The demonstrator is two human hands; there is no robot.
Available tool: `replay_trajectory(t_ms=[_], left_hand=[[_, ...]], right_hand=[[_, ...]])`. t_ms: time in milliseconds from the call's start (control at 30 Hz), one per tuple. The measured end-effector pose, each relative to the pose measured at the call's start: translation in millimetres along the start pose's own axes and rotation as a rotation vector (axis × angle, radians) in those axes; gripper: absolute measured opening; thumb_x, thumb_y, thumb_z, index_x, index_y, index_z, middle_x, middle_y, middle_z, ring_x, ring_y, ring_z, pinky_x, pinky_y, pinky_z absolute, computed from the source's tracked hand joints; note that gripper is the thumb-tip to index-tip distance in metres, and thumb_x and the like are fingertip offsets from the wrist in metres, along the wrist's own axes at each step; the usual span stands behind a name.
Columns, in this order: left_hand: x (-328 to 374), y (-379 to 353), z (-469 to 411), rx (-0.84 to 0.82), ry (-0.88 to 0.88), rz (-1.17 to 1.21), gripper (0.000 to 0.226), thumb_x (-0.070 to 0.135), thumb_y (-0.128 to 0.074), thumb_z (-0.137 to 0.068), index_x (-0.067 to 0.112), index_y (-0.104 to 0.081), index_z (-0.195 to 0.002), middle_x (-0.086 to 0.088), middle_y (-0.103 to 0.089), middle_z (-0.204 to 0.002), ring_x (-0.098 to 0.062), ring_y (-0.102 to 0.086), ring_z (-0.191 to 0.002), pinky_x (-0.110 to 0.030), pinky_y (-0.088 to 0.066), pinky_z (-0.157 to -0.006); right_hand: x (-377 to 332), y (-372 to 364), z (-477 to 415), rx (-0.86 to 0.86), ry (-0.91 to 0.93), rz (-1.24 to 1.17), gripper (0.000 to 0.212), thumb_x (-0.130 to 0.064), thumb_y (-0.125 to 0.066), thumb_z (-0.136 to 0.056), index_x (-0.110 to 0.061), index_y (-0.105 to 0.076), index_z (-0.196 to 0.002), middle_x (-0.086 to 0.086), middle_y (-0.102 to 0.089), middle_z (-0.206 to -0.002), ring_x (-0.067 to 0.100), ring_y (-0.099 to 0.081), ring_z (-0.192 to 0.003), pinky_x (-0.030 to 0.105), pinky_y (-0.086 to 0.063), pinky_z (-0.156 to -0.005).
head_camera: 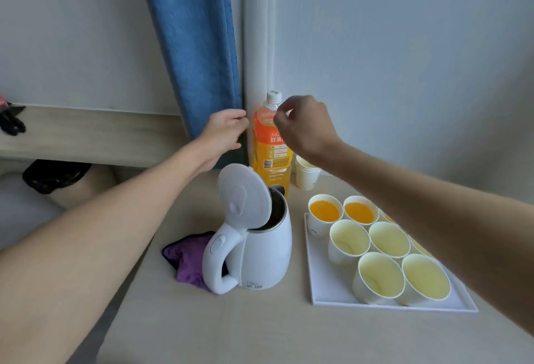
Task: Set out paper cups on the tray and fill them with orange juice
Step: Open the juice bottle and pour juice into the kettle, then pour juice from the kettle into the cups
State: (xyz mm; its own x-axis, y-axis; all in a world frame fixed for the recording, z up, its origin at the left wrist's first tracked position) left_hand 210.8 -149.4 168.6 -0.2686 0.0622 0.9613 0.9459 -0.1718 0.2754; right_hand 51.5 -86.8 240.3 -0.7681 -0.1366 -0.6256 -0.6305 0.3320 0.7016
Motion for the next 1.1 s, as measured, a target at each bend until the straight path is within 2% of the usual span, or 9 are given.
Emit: replay_trajectory(t_ms=[100,200,333,433,500,700,867,933,1100], left_hand=[[-18.8,15.5,61.0,0.074,0.051,0.270,0.045,0.043,-0.054,-0.104,0.026,-0.049,-0.146,-0.003,-0.058,-0.140,-0.019,-0.054,-0.131,-0.039,-0.048,-0.102],[-41.4,-5.6,112.4,-0.008,0.128,0.217,0.080,0.064,-0.069,-0.074,0.033,-0.046,-0.144,0.003,-0.062,-0.135,-0.017,-0.060,-0.124,-0.040,-0.049,-0.103],[-57.0,-17.5,121.0,0.087,0.178,0.201,0.059,0.044,-0.071,-0.091,0.024,-0.047,-0.141,-0.008,-0.066,-0.129,-0.027,-0.066,-0.116,-0.044,-0.053,-0.101],[-62.2,-20.6,120.6,0.145,0.209,0.072,0.070,0.037,-0.070,-0.092,0.025,-0.033,-0.150,-0.004,-0.060,-0.133,-0.021,-0.062,-0.111,-0.037,-0.053,-0.094],[-69.0,-21.7,124.5,0.148,0.227,-0.033,0.076,0.048,-0.066,-0.085,0.025,-0.032,-0.149,-0.003,-0.053,-0.139,-0.023,-0.058,-0.117,-0.041,-0.050,-0.102],[-88.2,-23.8,137.1,0.083,0.275,-0.262,0.029,0.044,-0.046,-0.101,0.022,-0.044,-0.120,-0.007,-0.058,-0.122,-0.027,-0.056,-0.111,-0.039,-0.048,-0.091],[-95.9,-32.0,144.2,-0.012,0.442,-0.095,0.041,0.061,-0.039,-0.088,0.036,-0.039,-0.120,-0.004,-0.048,-0.128,-0.031,-0.054,-0.117,-0.051,-0.061,-0.080],[-101.5,-40.2,145.2,-0.033,0.519,-0.005,0.058,0.068,-0.038,-0.077,0.034,-0.037,-0.124,-0.008,-0.047,-0.134,-0.032,-0.054,-0.120,-0.055,-0.057,-0.091],[-111.2,-54.4,156.2,0.054,0.611,0.145,0.047,0.054,-0.042,-0.086,0.025,-0.036,-0.122,-0.013,-0.056,-0.126,-0.037,-0.061,-0.110,-0.064,-0.054,-0.091]], right_hand=[[-18.3,8.5,65.4,-0.019,0.129,-0.220,0.025,-0.027,-0.056,-0.096,-0.014,-0.065,-0.116,0.000,-0.062,-0.087,0.015,-0.056,-0.079,0.029,-0.044,-0.075],[-5.4,-11.8,107.5,-0.097,0.098,-0.175,0.058,-0.038,-0.062,-0.089,-0.021,-0.040,-0.140,0.005,-0.048,-0.122,0.022,-0.049,-0.112,0.038,-0.044,-0.097],[32.6,-47.9,124.5,-0.128,-0.183,-0.201,0.063,-0.037,-0.063,-0.090,-0.015,-0.033,-0.140,0.013,-0.039,-0.134,0.034,-0.041,-0.127,0.051,-0.038,-0.106],[55.5,-59.3,132.4,-0.086,-0.460,-0.298,0.050,-0.038,-0.060,-0.089,-0.013,-0.038,-0.126,0.013,-0.042,-0.131,0.035,-0.045,-0.123,0.050,-0.042,-0.102],[67.2,-67.8,137.0,-0.095,-0.608,-0.331,0.052,-0.042,-0.059,-0.090,-0.012,-0.037,-0.126,0.014,-0.044,-0.132,0.035,-0.047,-0.121,0.050,-0.045,-0.101],[91.9,-94.7,154.2,-0.145,-0.878,-0.472,0.075,-0.049,-0.063,-0.090,-0.011,-0.027,-0.143,0.014,-0.044,-0.143,0.036,-0.047,-0.127,0.051,-0.047,-0.101],[93.6,-98.5,164.2,-0.117,-0.890,-0.560,0.067,-0.054,-0.055,-0.091,-0.008,-0.036,-0.137,0.011,-0.054,-0.129,0.034,-0.055,-0.116,0.044,-0.049,-0.090],[85.4,-105.4,175.1,-0.166,-0.886,-0.580,0.055,-0.052,-0.043,-0.095,-0.007,-0.050,-0.125,0.013,-0.064,-0.113,0.032,-0.064,-0.100,0.036,-0.046,-0.077],[56.2,-103.3,214.6,-0.273,-0.773,-0.547,0.048,-0.053,-0.040,-0.097,-0.009,-0.059,-0.106,0.005,-0.063,-0.094,0.022,-0.061,-0.088,0.029,-0.042,-0.067]])
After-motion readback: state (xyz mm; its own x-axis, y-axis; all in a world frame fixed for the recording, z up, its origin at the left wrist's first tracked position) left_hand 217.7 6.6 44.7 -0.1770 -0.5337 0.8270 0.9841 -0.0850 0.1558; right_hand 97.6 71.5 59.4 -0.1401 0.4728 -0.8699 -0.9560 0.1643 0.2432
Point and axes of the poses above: each hand's wrist, its own z-axis away from the middle knuckle, its own y-axis out of the back of the hand, x = y × z, the point moved 8 cm from there along -z, towards the middle knuckle
